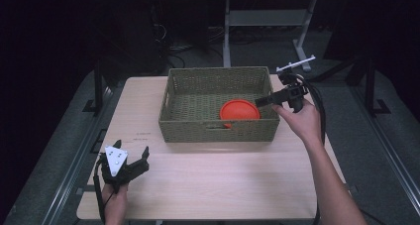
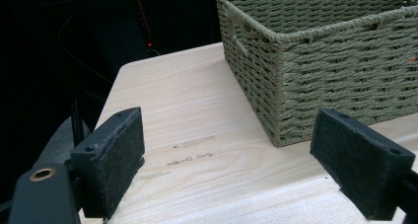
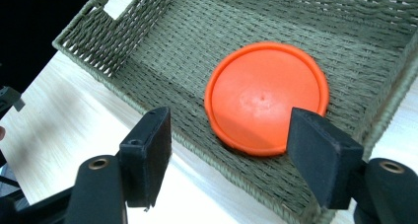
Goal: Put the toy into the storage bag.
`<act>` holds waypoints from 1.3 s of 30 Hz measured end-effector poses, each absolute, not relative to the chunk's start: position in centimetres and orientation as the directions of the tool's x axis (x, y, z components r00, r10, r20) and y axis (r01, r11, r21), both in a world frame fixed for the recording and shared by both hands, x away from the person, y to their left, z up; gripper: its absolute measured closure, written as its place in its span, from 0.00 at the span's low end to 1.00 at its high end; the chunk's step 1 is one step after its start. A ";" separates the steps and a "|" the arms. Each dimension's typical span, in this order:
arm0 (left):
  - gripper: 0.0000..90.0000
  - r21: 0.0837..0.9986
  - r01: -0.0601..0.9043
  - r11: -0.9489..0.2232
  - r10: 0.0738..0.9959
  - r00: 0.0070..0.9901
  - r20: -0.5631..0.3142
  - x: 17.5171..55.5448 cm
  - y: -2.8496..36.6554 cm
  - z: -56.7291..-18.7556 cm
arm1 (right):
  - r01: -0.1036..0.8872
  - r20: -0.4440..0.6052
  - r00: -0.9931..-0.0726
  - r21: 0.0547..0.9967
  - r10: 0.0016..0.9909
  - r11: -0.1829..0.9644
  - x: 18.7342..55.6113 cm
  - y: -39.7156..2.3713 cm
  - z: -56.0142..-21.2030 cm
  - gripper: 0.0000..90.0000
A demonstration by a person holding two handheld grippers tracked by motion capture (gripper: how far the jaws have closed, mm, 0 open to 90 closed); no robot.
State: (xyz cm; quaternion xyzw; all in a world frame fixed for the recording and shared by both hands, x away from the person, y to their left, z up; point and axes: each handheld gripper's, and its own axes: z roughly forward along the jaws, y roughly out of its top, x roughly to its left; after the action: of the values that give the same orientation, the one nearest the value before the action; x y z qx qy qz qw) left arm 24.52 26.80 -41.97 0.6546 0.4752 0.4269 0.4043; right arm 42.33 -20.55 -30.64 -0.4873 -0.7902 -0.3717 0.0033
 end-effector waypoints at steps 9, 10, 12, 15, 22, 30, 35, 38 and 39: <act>0.14 0.933 0.280 -0.226 0.966 0.185 0.179 24.5 26.8 -42.0 | 0.783 0.386 -0.518 0.574 0.763 0.241 41.2 -22.0 -32.0 0.35; 0.14 0.933 0.280 -0.227 0.966 0.184 0.180 24.6 26.8 -42.0 | 0.784 0.390 -0.516 0.573 0.763 0.238 41.1 -22.2 -32.2 0.35; 0.14 0.932 0.281 -0.228 0.966 0.186 0.180 24.6 26.8 -42.0 | 0.786 0.392 -0.514 0.572 0.763 0.235 40.8 -22.5 -32.4 0.34; 0.14 0.932 0.282 -0.227 0.966 0.185 0.180 24.6 26.7 -42.0 | 0.786 0.399 -0.511 0.575 0.761 0.226 40.4 -23.1 -32.5 0.32; 0.14 0.932 0.280 -0.232 0.965 0.189 0.183 24.6 26.6 -42.0 | 0.784 0.404 -0.508 0.583 0.761 0.214 39.4 -24.3 -33.2 0.32; 0.14 0.931 0.282 -0.232 0.965 0.190 0.182 24.7 26.6 -42.1 | 0.778 0.409 -0.512 0.594 0.755 0.206 38.0 -25.3 -33.9 0.31; 0.14 0.930 0.284 -0.233 0.964 0.192 0.183 24.7 26.5 -42.1 | 0.784 0.411 -0.504 0.587 0.760 0.202 37.2 -25.9 -34.6 0.31; 0.14 0.929 0.285 -0.234 0.964 0.192 0.184 24.7 26.5 -42.1 | 0.787 0.415 -0.502 0.583 0.759 0.202 36.8 -26.3 -35.0 0.31; 0.14 0.929 0.285 -0.235 0.964 0.192 0.185 24.7 26.5 -42.1 | 0.787 0.416 -0.501 0.583 0.759 0.200 36.6 -26.5 -35.2 0.31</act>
State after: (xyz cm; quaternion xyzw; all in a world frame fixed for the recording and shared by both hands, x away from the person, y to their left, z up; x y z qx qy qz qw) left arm 24.65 26.55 -42.10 0.6606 0.4725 0.4253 0.3993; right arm 36.64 -26.48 -35.22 -0.4991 -0.7745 -0.3882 0.0182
